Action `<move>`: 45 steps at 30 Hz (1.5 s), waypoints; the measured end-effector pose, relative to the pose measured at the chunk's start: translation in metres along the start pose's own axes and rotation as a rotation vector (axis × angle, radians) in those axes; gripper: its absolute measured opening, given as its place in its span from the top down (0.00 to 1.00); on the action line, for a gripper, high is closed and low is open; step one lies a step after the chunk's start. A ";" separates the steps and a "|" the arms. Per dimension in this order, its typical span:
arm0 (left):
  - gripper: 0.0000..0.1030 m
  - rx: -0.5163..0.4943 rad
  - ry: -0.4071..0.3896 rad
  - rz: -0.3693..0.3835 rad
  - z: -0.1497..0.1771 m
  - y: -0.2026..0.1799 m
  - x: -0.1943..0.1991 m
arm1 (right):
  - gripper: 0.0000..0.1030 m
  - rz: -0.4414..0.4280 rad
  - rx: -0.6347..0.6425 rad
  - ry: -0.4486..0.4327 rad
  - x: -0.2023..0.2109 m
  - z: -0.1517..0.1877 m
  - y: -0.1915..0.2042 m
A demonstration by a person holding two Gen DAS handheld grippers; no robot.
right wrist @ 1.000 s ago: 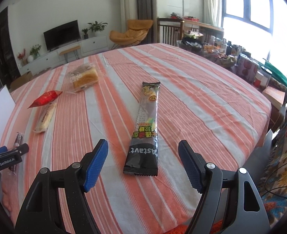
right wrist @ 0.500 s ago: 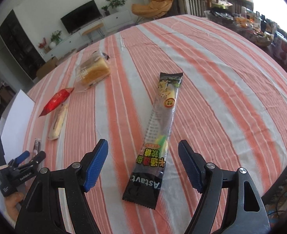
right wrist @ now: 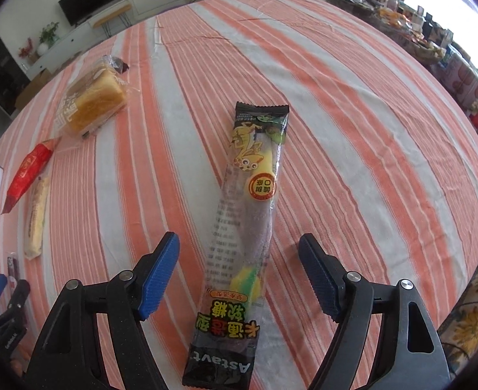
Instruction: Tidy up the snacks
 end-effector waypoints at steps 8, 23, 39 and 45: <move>0.00 0.000 0.000 0.000 0.000 0.000 0.000 | 0.45 0.050 0.018 0.015 -0.001 -0.008 0.001; 0.83 0.119 -0.006 0.237 0.001 -0.005 0.038 | 0.86 -0.361 -0.121 0.037 0.067 0.024 -0.030; 0.83 0.212 -0.195 0.525 0.010 0.013 0.236 | 0.86 -0.676 0.147 -0.068 0.213 0.067 0.137; 0.83 0.300 -0.324 0.268 0.021 0.123 0.303 | 0.86 -0.893 0.346 -0.080 0.303 0.092 0.263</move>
Point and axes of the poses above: each gripper's, at about its wrist camera, not at the fingertips, and x roughly against the way its jaws point, y to its left, z to its underside, the point moved 7 cm from there along -x, roughly the way its jaws point, and after that the axes turned 15 degrees about z, right-handed, at the moved point
